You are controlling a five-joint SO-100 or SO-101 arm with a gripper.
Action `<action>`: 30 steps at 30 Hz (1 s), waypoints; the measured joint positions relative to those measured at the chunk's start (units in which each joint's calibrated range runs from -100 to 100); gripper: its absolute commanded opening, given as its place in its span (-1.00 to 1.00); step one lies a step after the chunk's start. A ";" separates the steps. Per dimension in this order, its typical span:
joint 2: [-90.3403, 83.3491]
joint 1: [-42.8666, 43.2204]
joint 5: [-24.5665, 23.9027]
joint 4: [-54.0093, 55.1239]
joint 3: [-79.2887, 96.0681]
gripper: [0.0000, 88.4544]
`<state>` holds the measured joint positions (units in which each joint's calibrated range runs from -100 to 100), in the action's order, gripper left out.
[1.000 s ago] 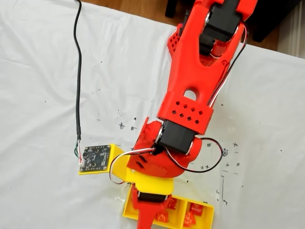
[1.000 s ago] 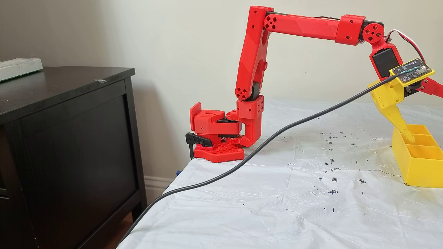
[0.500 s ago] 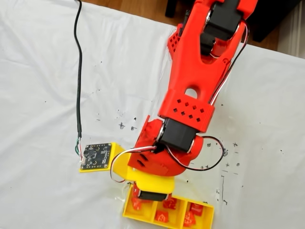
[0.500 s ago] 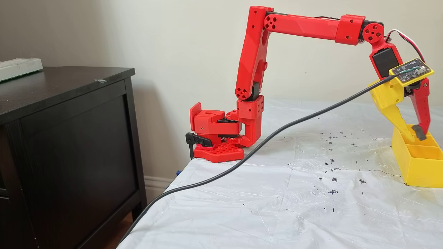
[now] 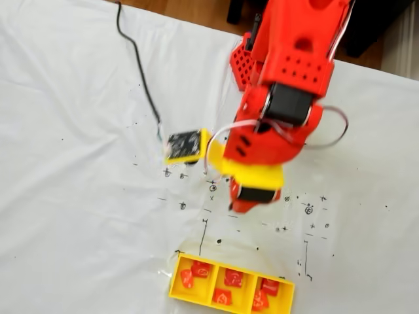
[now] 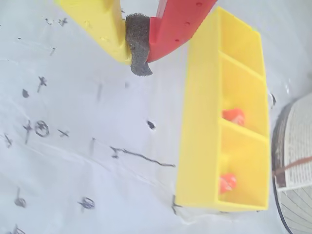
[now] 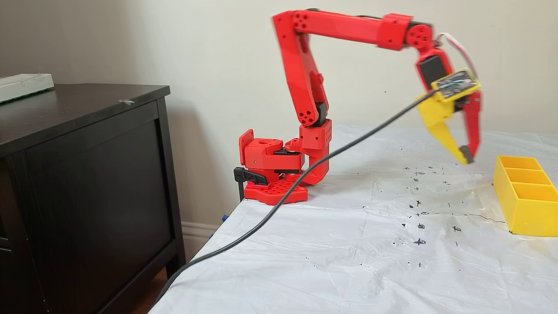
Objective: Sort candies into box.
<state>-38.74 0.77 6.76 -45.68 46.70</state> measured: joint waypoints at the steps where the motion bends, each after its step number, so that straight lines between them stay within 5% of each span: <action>1: -5.18 0.57 0.15 -0.16 5.25 -1.00; 12: -55.24 3.82 3.47 -21.27 35.89 -1.00; 30: -60.08 1.14 0.05 -25.20 46.21 -1.00</action>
<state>-98.81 1.91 6.81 -70.88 92.91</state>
